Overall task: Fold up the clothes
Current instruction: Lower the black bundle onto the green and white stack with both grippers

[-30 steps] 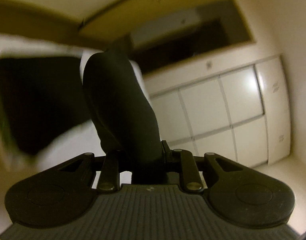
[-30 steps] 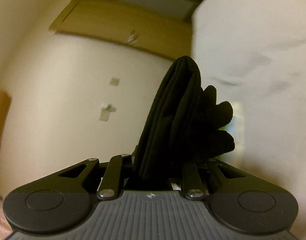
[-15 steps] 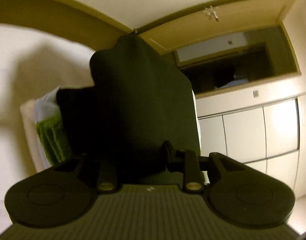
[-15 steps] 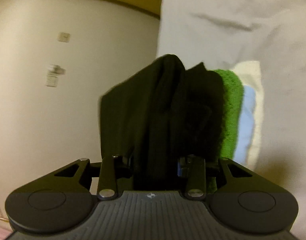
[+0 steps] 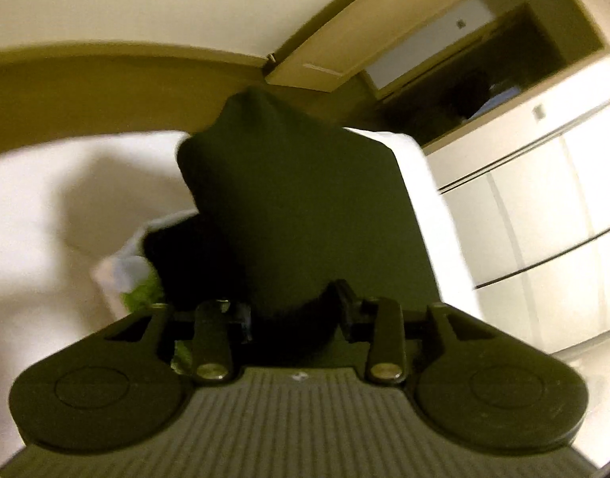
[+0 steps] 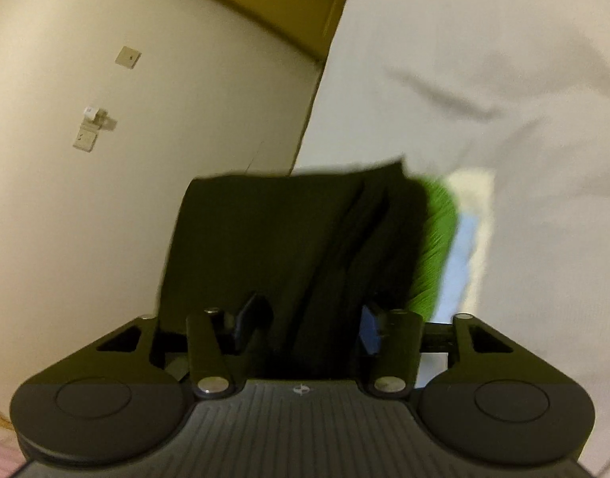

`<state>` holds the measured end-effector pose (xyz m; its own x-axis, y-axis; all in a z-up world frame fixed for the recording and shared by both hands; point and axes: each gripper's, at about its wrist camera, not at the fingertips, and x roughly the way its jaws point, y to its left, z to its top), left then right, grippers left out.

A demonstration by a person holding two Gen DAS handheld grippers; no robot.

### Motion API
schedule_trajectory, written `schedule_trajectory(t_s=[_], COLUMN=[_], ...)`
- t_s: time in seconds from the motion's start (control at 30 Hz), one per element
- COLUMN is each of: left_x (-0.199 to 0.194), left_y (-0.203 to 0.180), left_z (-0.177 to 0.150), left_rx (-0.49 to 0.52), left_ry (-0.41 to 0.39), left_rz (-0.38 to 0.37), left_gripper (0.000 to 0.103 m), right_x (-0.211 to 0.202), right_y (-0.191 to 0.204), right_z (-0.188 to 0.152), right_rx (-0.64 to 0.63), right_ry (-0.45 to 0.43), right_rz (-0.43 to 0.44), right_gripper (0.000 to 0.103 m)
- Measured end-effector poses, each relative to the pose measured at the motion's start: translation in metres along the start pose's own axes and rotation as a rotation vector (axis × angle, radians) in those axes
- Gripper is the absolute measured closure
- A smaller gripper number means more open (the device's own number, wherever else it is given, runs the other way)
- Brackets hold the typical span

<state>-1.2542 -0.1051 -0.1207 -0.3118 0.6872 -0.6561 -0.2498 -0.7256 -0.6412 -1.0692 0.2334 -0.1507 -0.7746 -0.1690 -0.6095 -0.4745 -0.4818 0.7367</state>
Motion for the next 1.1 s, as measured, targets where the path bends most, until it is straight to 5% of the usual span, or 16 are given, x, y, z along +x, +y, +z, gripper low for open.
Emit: schedule_trajectory(t_s=[0.13,0.23,0.3,0.47,0.63,0.7,0.83,0.97,1.1], left_x=[-0.025,-0.007,0.002,0.020,0.018,0.007,-0.019,-0.040,-0.016], left_y=[-0.011,-0.011,-0.005,-0.002,-0.012,-0.021,-0.037,-0.055,-0.063], left_z=[-0.010,0.003,0.008,0.002,0.000,0.002,0.008,0.015,0.013], left_rx=[0.048,0.032,0.002,0.038,0.102,0.157,0.259,0.327,0.381], left_ry=[-0.010,0.008,0.019,0.001,0.007,-0.011,-0.054,-0.091,-0.042], left_rz=[0.035,0.028,0.013,0.039,0.069,0.093,0.136,0.098,0.106], left_gripper=[0.064,0.061,0.066,0.070,0.068,0.068,0.070,0.070,0.070], right_x=[-0.025,-0.009,0.002,0.005,0.018,0.011,-0.014,-0.041,-0.035], right_y=[0.008,0.015,0.021,0.053,0.034,0.026,0.028,0.034,0.069], right_z=[0.000,0.009,0.012,0.004,-0.003,-0.003,-0.004,-0.013,-0.032], right_rx=[-0.079,-0.106,-0.157,-0.378,-0.343,-0.276,-0.245,-0.229,-0.479], right_ry=[-0.106,-0.079,-0.064,-0.144,-0.092,-0.109,-0.136,-0.193,-0.232], right_rz=[-0.069,-0.097,-0.105,-0.104,-0.234,-0.248,-0.262,-0.245,-0.252], right_gripper=[0.044,0.045,0.069,0.085,0.078,0.048,0.048,0.048,0.063])
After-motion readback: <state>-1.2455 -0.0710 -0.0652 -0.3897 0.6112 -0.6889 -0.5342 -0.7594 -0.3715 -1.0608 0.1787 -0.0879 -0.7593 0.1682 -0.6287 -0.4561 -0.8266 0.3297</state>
